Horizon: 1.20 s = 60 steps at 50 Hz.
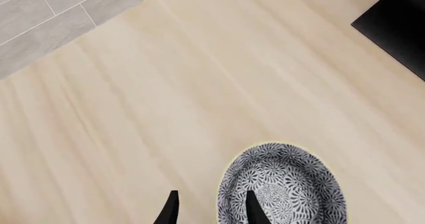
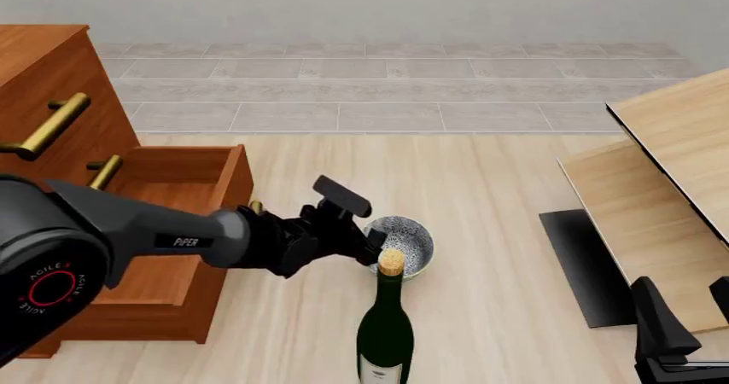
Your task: Put the bowl on top of the cabinet.
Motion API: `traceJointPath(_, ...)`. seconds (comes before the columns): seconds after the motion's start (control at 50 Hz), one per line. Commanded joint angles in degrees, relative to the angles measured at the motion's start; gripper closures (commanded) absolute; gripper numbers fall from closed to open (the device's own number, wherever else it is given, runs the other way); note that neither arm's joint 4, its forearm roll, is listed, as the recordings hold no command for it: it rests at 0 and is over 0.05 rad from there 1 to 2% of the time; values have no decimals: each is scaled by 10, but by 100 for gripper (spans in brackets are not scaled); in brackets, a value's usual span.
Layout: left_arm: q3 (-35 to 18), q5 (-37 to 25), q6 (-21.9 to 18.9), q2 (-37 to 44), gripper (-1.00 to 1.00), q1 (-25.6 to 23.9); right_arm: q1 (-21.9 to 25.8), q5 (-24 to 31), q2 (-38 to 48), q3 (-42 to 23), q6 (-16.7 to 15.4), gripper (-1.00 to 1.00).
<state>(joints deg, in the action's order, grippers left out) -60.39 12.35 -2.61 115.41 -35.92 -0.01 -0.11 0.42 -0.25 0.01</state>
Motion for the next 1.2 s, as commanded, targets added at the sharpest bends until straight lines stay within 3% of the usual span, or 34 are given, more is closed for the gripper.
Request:
traceJointPath(0.02,-2,2,-3,10,-100,-2,0,0,0,0,0,-100)
traceJointPath(0.52,-3,18,-8,26,-100,-5,0,0,0,0,0,-100)
traceJointPath(0.54,27,88,-46,-9,100,23,0,0,0,0,0,-100)
traceJointPath(0.56,-2,46,-35,17,100,21,0,0,0,0,0,-100)
traceJointPath(0.6,0,49,-10,2,100,27,0,0,0,0,0,-100)
traceJointPath(0.66,-8,43,-31,5,100,37,0,0,0,0,0,-100)
traceJointPath(0.82,18,51,-17,-30,100,34,0,0,0,0,0,-100)
traceJointPath(1.2,14,44,-19,-69,100,72,0,0,0,0,0,-100)
